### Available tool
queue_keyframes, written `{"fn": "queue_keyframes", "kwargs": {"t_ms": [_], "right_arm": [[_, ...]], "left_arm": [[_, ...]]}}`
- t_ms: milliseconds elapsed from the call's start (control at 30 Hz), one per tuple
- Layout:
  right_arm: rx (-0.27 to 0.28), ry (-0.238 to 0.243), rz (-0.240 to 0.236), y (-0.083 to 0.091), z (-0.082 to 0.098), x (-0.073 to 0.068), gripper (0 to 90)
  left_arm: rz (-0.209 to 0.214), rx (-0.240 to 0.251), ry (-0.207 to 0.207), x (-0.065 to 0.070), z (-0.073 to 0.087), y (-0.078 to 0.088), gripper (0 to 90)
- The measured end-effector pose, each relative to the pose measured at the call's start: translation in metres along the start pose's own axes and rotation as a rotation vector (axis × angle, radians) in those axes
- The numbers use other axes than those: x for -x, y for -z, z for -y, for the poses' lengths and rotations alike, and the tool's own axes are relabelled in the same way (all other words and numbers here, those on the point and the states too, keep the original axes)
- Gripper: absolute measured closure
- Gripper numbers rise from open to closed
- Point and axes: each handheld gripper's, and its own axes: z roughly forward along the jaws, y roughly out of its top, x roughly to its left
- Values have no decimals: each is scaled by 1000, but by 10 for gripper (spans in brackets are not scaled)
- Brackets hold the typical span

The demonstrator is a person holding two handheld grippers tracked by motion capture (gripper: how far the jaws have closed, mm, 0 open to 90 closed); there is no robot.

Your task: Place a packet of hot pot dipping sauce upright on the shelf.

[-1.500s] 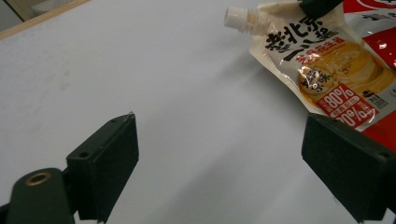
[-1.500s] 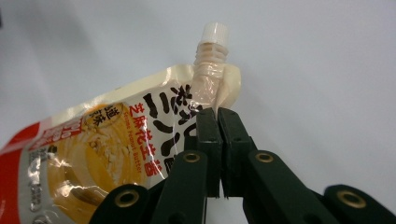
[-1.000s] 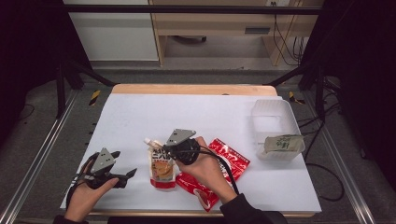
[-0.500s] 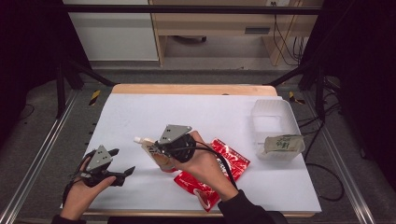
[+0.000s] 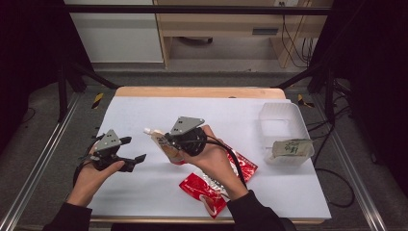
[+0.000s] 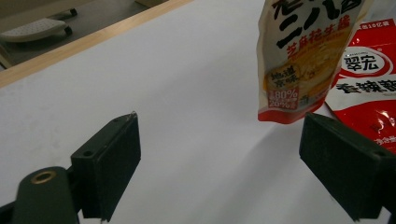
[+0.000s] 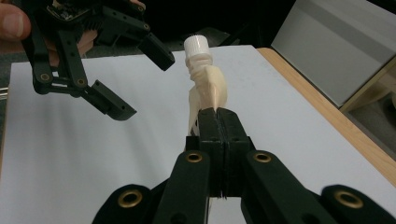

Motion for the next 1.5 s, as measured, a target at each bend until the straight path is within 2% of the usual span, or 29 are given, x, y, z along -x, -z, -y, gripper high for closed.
{"fn": "queue_keyframes", "kwargs": {"t_ms": [100,200,267,433,600,867,1067,1200,1267,1367,1500], "right_arm": [[3,-12,6,3,2,2,900],[11,-10,2,6,3,3,900],[18,-14,-1,7,4,4,900],[25,-15,-5,10,3,1,900],[40,-8,-9,14,1,-1,900],[34,6,-36,10,-1,-8,900],[30,22,-58,5,-3,-16,900],[35,18,-77,4,-4,-19,900],[38,20,-86,3,-4,-20,900],[33,28,-96,2,-5,-23,900],[36,30,-112,0,-6,-27,900]], "left_arm": [[5,-15,-12,4,4,-2,124],[31,-16,-9,10,8,-5,124],[57,-26,-20,16,10,-8,123],[92,-38,-69,31,11,-13,121],[97,-55,-88,36,10,-17,122],[98,-40,-85,36,7,-16,134],[81,19,-87,28,-12,-1,178],[75,81,-66,20,-22,14,243],[68,96,-61,17,-25,17,279],[107,129,-50,15,-29,22,336],[137,95,-111,16,-36,25,378]]}}
